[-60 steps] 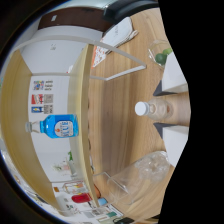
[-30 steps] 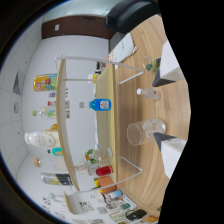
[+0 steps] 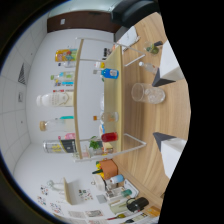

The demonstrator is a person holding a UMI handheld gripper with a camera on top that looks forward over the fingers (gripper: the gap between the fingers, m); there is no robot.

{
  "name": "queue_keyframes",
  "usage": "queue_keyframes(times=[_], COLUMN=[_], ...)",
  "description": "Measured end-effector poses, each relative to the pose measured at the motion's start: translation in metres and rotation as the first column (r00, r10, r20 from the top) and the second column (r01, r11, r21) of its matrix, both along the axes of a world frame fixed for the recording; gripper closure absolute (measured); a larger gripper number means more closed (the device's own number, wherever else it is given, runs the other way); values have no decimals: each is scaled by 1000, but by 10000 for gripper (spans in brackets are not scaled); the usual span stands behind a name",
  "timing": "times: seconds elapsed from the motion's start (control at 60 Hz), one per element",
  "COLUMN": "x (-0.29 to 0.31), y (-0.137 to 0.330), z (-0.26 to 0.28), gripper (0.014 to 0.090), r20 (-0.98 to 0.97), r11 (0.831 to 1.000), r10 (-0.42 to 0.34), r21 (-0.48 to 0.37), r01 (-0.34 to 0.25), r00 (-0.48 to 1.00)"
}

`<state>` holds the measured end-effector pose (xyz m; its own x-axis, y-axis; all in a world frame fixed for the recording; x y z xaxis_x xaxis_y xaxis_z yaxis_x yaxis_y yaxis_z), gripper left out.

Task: Make me a cup of Mojito.

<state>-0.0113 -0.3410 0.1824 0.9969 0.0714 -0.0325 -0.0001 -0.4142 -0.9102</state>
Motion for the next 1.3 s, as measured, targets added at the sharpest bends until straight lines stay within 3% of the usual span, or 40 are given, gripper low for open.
queue_keyframes(times=[0.183, 0.417, 0.533, 0.95, 1.167, 1.25, 1.3], x=[-48, -106, -127, -155, -158, -148, -148], y=[30, 71, 100, 221, 251, 256, 256], z=[99, 198, 214, 231, 226, 226, 227], gripper=[188, 181, 182, 194, 337, 491, 506], r20=[2, 17, 9, -58, -10, -14, -23], r11=[992, 964, 958, 963, 961, 957, 955], r10=[-12, 17, 32, 29, 11, -31, -32], r21=[128, 266, 285, 271, 275, 289, 294], r01=[12, -21, -33, -12, -8, 33, 37], r00=[1000, 1000, 999, 998, 1000, 999, 999])
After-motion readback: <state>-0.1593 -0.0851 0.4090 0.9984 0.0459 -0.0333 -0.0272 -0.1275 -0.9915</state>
